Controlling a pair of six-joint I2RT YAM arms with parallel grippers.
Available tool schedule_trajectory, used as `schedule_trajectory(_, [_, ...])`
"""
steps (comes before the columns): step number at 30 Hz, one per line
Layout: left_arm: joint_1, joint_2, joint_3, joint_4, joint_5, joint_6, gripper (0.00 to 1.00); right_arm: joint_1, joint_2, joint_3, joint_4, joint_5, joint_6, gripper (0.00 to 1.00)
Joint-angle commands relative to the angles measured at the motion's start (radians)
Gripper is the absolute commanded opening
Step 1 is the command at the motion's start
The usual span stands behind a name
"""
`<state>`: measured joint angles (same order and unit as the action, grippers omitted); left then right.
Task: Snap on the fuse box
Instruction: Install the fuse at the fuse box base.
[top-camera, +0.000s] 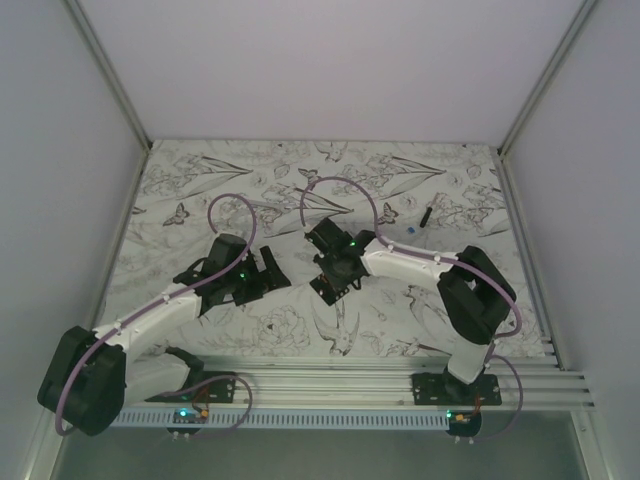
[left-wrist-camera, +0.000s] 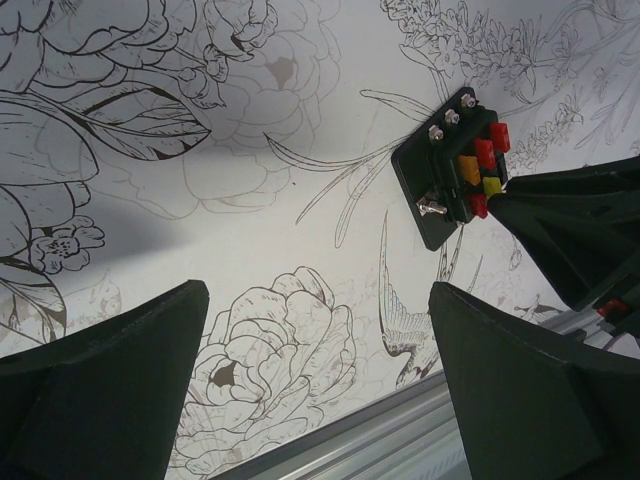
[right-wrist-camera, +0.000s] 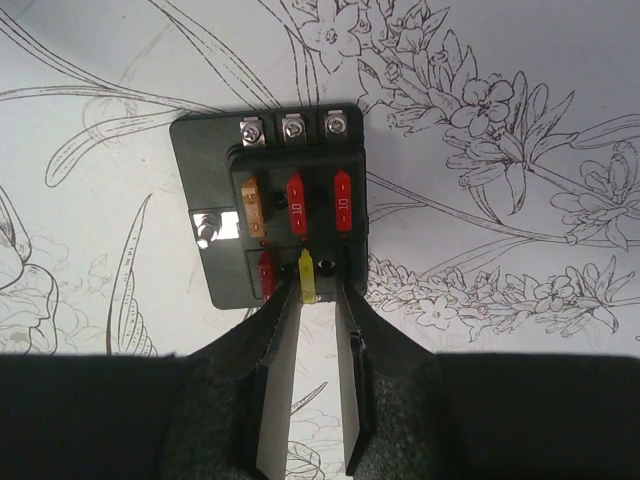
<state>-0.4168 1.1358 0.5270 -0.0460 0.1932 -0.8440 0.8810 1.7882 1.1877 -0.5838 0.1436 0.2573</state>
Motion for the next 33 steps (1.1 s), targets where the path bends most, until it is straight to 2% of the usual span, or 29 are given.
schedule_trajectory(1, [0.009, -0.015, -0.007, -0.022, 0.012, 0.006, 0.98, -0.003, -0.024, 0.051, -0.024, 0.014, -0.026, 0.28])
schedule_trajectory(7, [0.009, -0.004, -0.003, -0.024, 0.010, 0.008, 0.99, -0.004, -0.029, 0.058, -0.011, 0.002, -0.038, 0.28])
schedule_trajectory(18, [0.009, -0.011, -0.004, -0.026, 0.011, 0.010, 0.99, -0.005, 0.005, 0.059, 0.000, 0.005, -0.046, 0.19])
schedule_trajectory(28, [0.009, -0.012, -0.004, -0.027, 0.011, 0.011, 0.99, -0.007, 0.031, 0.065, 0.005, -0.016, -0.049, 0.16])
schedule_trajectory(33, [0.009, -0.008, -0.002, -0.027, 0.011, 0.011, 0.99, -0.007, 0.045, 0.069, 0.002, -0.025, -0.054, 0.08])
